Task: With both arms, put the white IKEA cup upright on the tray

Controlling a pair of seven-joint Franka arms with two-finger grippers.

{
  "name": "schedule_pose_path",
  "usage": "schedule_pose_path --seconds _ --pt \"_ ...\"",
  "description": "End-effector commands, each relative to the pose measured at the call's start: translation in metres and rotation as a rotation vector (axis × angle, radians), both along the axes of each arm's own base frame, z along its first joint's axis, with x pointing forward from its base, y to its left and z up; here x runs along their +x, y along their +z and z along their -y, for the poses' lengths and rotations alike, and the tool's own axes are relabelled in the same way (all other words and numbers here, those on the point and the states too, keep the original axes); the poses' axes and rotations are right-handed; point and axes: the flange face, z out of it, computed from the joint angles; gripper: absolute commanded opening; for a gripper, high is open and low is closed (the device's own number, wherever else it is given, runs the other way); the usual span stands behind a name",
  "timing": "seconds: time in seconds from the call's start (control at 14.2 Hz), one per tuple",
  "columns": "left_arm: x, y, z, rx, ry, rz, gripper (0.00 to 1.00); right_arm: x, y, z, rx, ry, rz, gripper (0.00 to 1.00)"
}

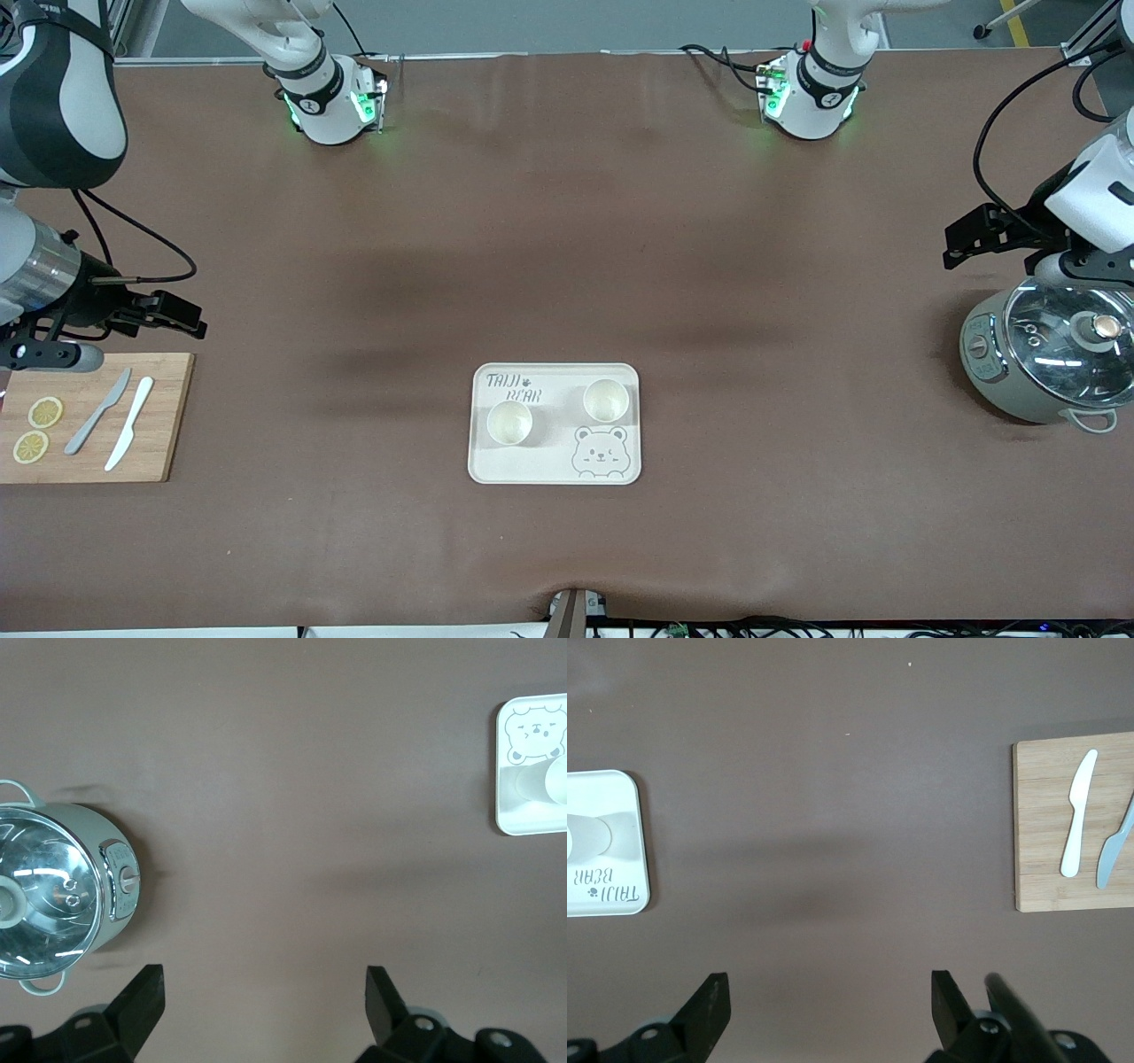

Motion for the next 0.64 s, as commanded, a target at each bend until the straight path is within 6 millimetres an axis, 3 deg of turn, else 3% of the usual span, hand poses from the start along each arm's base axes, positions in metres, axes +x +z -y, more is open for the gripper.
schedule_pose_path --seconds 0.0,0.57 --pt "0.0016 0.0002 -0.0015 -0.021 -0.013 0.007 1.00 -0.0022 0.0002 0.0020 -0.011 0.007 0.004 1.00" --pt "0.0020 0.0002 -0.0065 -0.023 -0.004 0.007 1.00 -0.0029 -0.0059 0.0010 -0.009 0.008 -0.004 1.00"
